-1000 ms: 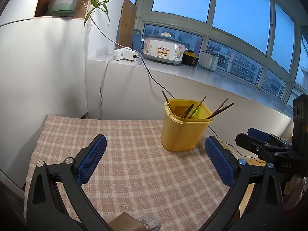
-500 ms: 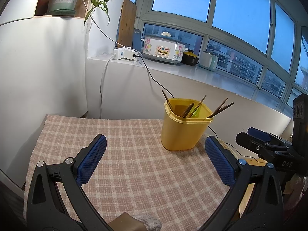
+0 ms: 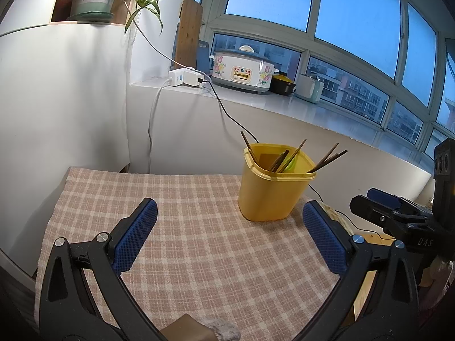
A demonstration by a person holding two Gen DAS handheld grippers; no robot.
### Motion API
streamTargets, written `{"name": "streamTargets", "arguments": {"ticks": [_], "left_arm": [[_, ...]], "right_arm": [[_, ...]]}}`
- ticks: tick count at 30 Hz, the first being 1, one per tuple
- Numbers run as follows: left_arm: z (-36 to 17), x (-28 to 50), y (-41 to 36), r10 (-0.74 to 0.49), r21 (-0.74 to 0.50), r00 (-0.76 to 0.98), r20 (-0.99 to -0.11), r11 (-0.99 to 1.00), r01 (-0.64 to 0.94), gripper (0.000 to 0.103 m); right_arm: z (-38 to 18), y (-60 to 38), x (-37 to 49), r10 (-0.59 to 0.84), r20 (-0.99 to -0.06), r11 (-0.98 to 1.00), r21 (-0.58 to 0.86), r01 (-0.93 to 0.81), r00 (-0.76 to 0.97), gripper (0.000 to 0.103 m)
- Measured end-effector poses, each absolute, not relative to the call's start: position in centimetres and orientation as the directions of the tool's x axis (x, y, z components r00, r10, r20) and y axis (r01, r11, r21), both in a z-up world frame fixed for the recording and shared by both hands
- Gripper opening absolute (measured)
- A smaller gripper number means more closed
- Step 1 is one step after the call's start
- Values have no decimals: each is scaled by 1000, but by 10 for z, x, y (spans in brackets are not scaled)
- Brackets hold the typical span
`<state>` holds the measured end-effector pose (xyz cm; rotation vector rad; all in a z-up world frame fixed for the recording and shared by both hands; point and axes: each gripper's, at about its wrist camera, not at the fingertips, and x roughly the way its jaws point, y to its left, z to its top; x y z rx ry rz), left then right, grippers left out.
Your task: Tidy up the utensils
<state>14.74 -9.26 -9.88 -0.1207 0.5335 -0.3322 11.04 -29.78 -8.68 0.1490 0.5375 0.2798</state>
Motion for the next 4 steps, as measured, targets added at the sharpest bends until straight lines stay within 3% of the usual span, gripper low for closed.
{"name": "streamTargets", "arguments": {"ticks": [4], "left_arm": [[-101, 147, -93, -337, -189, 814, -473, 941, 280, 103]], "right_arm": [[-88, -298, 111, 298, -487, 952, 210, -221, 821, 103]]}}
